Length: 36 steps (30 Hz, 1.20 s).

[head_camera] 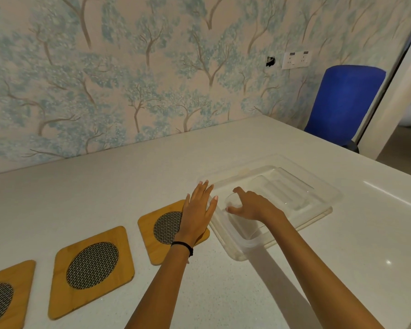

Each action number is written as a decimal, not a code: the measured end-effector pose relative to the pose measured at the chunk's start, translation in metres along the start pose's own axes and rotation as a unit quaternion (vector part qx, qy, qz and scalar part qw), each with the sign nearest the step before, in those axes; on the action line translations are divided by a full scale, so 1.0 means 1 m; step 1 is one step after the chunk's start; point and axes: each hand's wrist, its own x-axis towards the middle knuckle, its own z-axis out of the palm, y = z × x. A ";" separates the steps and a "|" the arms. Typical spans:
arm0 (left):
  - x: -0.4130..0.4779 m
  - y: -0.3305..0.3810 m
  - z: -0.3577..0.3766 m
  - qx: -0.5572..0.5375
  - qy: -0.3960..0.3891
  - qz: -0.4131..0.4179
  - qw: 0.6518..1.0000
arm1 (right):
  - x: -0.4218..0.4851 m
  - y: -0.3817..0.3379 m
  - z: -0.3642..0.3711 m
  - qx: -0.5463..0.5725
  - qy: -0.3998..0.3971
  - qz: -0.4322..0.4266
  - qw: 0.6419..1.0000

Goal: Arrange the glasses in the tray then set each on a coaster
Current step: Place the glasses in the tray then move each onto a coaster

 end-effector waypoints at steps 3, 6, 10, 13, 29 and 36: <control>0.000 0.000 -0.001 -0.001 -0.007 0.000 1.000 | 0.002 -0.001 0.001 0.017 0.009 0.002 1.000; 0.001 0.000 -0.002 0.005 -0.013 0.000 1.000 | 0.003 0.000 0.001 0.040 0.017 0.004 0.999; 0.001 0.000 -0.002 0.015 -0.021 -0.001 1.000 | 0.003 0.001 0.000 0.073 0.050 -0.009 0.996; 0.001 0.001 -0.003 0.020 -0.026 -0.004 0.999 | 0.000 0.001 -0.002 0.101 0.092 -0.018 0.990; -0.002 0.011 -0.011 0.032 -0.041 -0.011 0.999 | -0.025 0.012 -0.003 0.236 0.305 -0.063 0.920; -0.002 0.011 -0.011 0.038 -0.044 -0.012 0.998 | -0.029 0.017 0.010 0.267 0.340 -0.093 0.897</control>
